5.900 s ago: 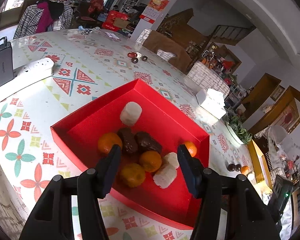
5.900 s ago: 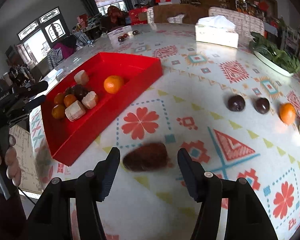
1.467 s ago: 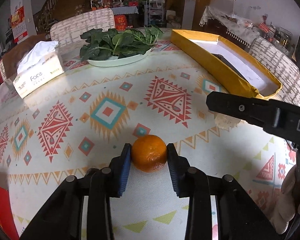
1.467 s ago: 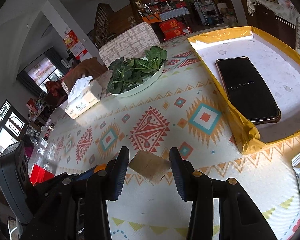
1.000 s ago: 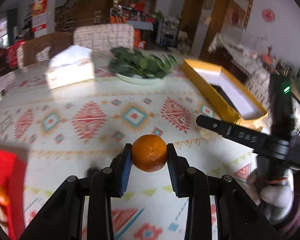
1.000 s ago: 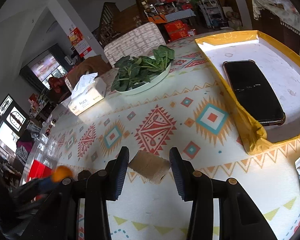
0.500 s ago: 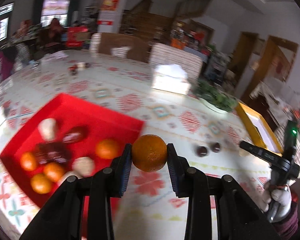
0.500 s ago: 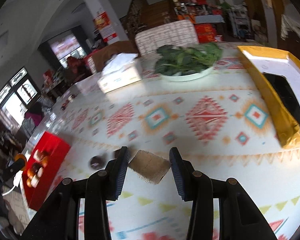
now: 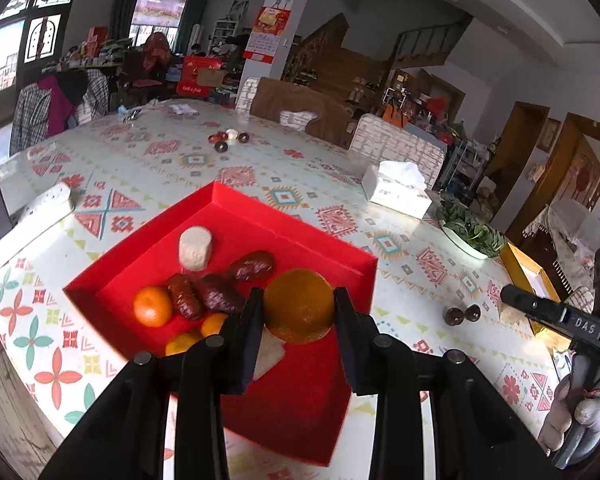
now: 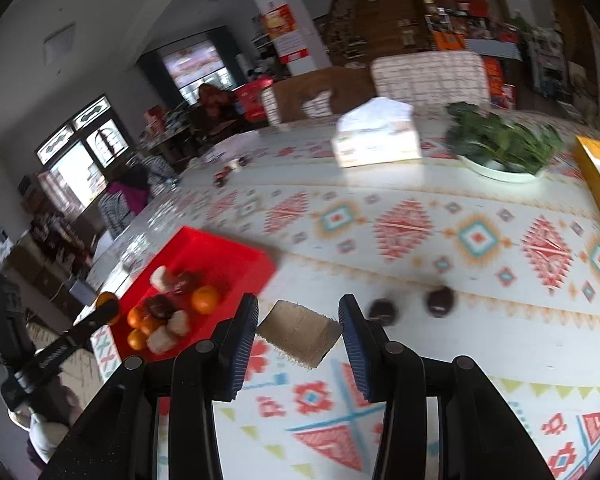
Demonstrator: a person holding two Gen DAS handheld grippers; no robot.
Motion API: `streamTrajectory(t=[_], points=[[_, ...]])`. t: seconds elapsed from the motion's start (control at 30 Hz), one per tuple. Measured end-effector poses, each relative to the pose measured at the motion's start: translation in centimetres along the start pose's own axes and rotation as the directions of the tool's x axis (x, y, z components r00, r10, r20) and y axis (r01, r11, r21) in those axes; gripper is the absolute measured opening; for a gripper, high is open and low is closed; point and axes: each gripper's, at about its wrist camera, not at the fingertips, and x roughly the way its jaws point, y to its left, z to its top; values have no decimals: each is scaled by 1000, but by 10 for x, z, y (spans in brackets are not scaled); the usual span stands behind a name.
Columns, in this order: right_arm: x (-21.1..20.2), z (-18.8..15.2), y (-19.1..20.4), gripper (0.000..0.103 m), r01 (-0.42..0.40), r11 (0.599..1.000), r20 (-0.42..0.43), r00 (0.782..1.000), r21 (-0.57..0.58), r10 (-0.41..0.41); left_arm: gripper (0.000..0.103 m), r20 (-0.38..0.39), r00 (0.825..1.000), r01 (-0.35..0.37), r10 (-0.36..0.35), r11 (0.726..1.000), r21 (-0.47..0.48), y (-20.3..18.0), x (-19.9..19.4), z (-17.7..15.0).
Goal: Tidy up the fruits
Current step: 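Carry the orange and rice cake over the red box and open both tools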
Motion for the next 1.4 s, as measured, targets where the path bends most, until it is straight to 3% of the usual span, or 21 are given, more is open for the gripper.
streamTrajectory(t=[0.6,1.0,1.4], points=[[91,17,100,46,-100,990,-133,987,-98,87,33,-80,996,-32,26,997,-69,45,18,-14],[175,28,127,46,-56,990,-238,971,-132,23,33,-112,991,-79,72,995,-57,51,32,-12],[200,29,125,47,-75,995,-267,962,-73,53,56,-62,991,-117,117,993,-1,39,19,-4]])
